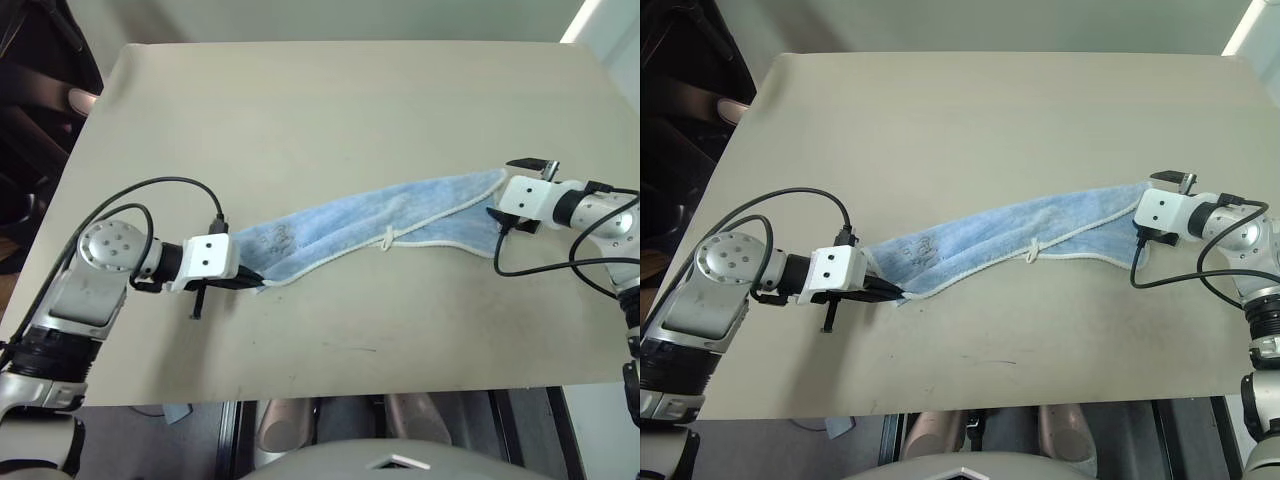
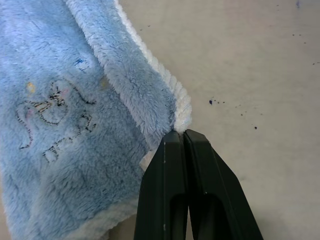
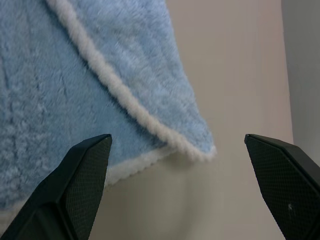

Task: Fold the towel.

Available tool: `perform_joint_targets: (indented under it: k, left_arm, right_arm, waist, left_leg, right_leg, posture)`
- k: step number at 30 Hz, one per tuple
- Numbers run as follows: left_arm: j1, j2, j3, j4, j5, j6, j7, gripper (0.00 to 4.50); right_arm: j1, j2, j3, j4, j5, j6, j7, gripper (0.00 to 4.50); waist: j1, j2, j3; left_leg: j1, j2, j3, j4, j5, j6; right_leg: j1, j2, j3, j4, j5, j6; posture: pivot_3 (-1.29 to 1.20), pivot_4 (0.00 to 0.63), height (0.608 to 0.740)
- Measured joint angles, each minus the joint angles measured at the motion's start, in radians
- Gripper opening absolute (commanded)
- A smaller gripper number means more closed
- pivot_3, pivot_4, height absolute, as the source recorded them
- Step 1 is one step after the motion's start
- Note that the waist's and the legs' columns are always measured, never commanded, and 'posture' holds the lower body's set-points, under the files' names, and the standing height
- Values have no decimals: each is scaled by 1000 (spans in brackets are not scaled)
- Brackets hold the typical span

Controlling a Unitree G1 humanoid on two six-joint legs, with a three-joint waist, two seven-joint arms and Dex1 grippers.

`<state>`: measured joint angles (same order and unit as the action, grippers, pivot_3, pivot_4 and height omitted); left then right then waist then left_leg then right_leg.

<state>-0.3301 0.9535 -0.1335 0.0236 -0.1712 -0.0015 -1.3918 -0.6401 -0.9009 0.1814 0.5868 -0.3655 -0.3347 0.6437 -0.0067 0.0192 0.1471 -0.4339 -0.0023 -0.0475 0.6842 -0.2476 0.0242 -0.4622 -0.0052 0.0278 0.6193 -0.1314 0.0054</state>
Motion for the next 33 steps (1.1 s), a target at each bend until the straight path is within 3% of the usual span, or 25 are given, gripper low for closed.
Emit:
perform_joint_targets:
  k: [10,14,24,33]
  left_arm:
    - [-8,-3,0,-26,0,33,1,17]
    - [-8,-3,0,-43,0,48,2,0]
    - [0,-10,0,-79,-1,76,9,0]
    - [13,-10,0,-94,-1,77,23,0]
  right_arm:
    - [-79,43,42,167,-112,-96,-167,4500]
    - [-83,45,47,200,-128,-127,-196,3666]
    - [-116,59,80,273,-175,-198,-278,53]
    - [-141,64,115,316,-208,-231,-324,17]
  waist:
    - [-1,0,0]
    - [-1,0,0]
    - [-1,0,0]
    - [-1,0,0]
  left_leg:
    - [4,0,1,0,1,1]
    - [4,0,1,0,1,1]
    - [5,0,1,0,1,1]
    - [5,0,1,0,1,1]
  right_leg:
    - [0,-1,0,6,0,-2]
    - [0,-1,0,7,0,-3]
    - [1,-1,0,7,0,-3]
    - [1,-1,0,7,0,-3]
  posture:
    - [0,150,735]
    - [0,150,735]
    - [0,150,735]
    - [0,150,735]
